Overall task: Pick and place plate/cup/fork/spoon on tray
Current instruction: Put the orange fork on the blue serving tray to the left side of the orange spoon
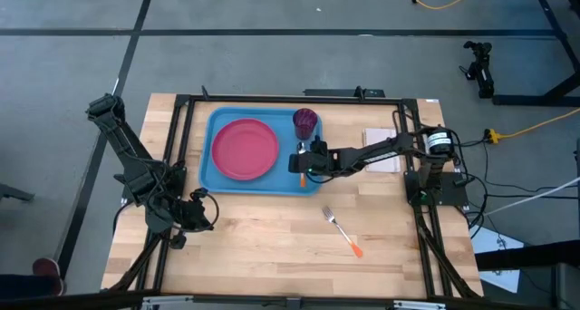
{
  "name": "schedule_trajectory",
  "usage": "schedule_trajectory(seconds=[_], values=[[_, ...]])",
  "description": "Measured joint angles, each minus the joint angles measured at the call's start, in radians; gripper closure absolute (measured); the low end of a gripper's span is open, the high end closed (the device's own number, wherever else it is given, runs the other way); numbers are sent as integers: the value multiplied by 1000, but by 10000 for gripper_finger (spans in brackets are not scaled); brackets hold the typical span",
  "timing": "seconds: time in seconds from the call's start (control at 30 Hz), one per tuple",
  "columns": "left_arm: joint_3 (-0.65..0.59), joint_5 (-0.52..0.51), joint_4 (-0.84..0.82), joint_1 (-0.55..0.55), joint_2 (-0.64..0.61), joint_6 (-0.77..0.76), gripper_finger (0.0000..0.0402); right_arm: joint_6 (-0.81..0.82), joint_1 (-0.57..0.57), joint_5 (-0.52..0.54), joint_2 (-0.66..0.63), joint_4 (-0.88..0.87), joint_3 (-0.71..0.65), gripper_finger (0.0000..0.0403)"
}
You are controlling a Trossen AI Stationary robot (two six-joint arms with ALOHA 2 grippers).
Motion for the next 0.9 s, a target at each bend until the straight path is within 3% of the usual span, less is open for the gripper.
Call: schedule_trajectory(seconds=[0.23, 0.43, 0.6, 0.67, 0.77, 0.9], values=[[0, 0, 0, 0, 0, 0, 390, -175, 36, 17, -134, 9, 0, 325], [0, 0, 0, 0, 0, 0, 390, -387, 121, -37, -168, -25, 1, 324], [0, 0, 0, 0, 0, 0, 390, -382, 208, -63, -199, -157, 1, 324], [0, 0, 1, 0, 0, 0, 390, -358, 241, -4, -204, -242, 1, 324], [0, -1, 0, 0, 0, 0, 390, -224, 303, -2, -203, -369, -3, 324], [0, 0, 2, 0, 0, 0, 390, -58, 417, -80, -204, -448, -9, 324]])
